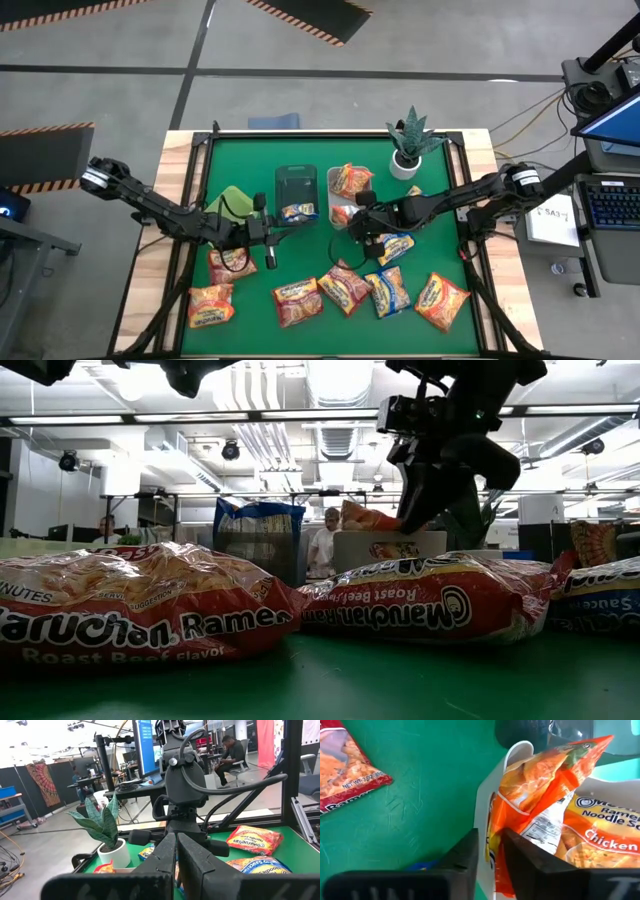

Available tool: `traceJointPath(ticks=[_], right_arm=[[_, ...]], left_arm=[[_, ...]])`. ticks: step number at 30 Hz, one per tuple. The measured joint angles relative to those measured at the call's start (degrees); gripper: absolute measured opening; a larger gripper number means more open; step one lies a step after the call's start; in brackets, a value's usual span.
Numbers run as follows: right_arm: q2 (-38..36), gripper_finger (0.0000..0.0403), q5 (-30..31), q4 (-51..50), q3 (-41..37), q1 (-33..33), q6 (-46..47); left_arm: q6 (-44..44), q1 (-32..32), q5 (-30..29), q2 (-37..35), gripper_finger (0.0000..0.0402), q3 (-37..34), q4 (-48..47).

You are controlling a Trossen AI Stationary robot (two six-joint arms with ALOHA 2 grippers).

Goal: Sort Maruchan noodles
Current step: Put the orange noodle pack into the gray bin, then put the red noodle pack into the yellow bin

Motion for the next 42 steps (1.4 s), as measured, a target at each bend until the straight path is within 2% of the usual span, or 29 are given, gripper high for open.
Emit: traceJointPath(ticks=[4,11,18,25,28,32,38,42], right_arm=[[0.01,0.0126,0.02,0.00,0.00,0.00,-0.02],[0.00,0.0148,0.04,-0.06,0.00,0.00,0.00],[-1.84,0.0151,0.06,-2.24,0.00,0.00,1.91],[-7.75,0.0142,0.07,-5.89,-0.43,0.01,6.61],[-10.80,0.0141,0.07,-4.77,-2.02,0.02,7.95],[-14.51,0.0143,0.09,0.84,-6.11,0.02,8.96],[-18.75,0.0142,0.09,14.37,-13.30,0.02,5.98],[-21.00,0.0136,0.15,20.76,-15.72,0.02,2.95]], left_arm=[[0.00,0.00,-0.01,0.00,0.0000,0.00,-0.01],[0.01,0.00,0.00,0.00,0.0000,0.00,-0.01],[0.35,0.00,-0.01,0.00,0.0000,0.00,-0.01],[0.42,-0.02,-1.64,0.00,0.0000,0.87,-0.48],[0.44,-0.02,-1.78,-0.02,0.0000,3.06,-4.10],[-2.83,-0.09,-1.70,-0.02,0.0000,9.17,-19.65],[-19.69,-0.09,-0.65,1.59,0.0000,23.68,-59.37],[-36.11,-0.08,10.88,5.18,0.0000,32.84,-84.26]])
